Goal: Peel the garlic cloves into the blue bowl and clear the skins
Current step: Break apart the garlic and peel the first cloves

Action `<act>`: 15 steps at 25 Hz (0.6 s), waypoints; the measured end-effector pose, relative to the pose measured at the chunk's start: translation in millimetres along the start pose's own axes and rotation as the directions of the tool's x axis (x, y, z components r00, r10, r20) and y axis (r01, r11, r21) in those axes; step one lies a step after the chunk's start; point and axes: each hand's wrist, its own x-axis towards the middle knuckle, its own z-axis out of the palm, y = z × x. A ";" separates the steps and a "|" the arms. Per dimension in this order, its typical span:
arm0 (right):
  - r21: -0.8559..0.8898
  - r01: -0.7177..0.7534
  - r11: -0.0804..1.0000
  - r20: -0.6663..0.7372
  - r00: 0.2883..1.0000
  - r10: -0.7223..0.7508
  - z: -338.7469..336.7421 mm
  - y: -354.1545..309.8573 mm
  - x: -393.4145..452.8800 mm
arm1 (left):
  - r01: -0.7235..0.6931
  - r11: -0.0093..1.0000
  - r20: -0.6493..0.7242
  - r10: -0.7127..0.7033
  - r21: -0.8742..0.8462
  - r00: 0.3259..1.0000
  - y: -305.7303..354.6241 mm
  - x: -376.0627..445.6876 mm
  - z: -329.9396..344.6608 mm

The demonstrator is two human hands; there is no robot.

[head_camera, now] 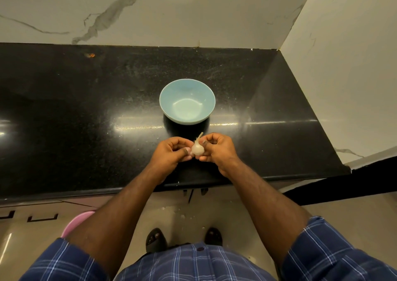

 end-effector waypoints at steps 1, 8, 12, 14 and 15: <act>-0.016 0.010 1.000 -0.007 1.000 -0.011 1.6 1.7 0.7 | 0.003 1.000 -0.003 -0.002 0.019 1.000 -0.6 0.0 0.5; 0.026 0.019 0.999 -0.140 0.990 -0.016 6.4 8.0 5.7 | -0.004 0.999 -0.091 0.007 0.040 0.996 2.3 0.0 10.2; -0.094 0.073 0.993 -0.185 0.979 -0.089 13.3 14.2 6.5 | -0.014 0.992 -0.106 0.027 0.127 0.994 1.6 -1.3 16.7; -0.151 0.073 0.986 -0.170 0.980 -0.099 10.5 12.3 7.4 | 0.007 0.998 -0.068 -0.002 0.060 0.998 3.4 -0.5 13.2; -0.182 0.071 0.981 -0.176 0.979 -0.103 7.1 10.4 9.0 | 0.019 1.000 -0.043 -0.019 0.018 0.999 4.5 -0.8 10.5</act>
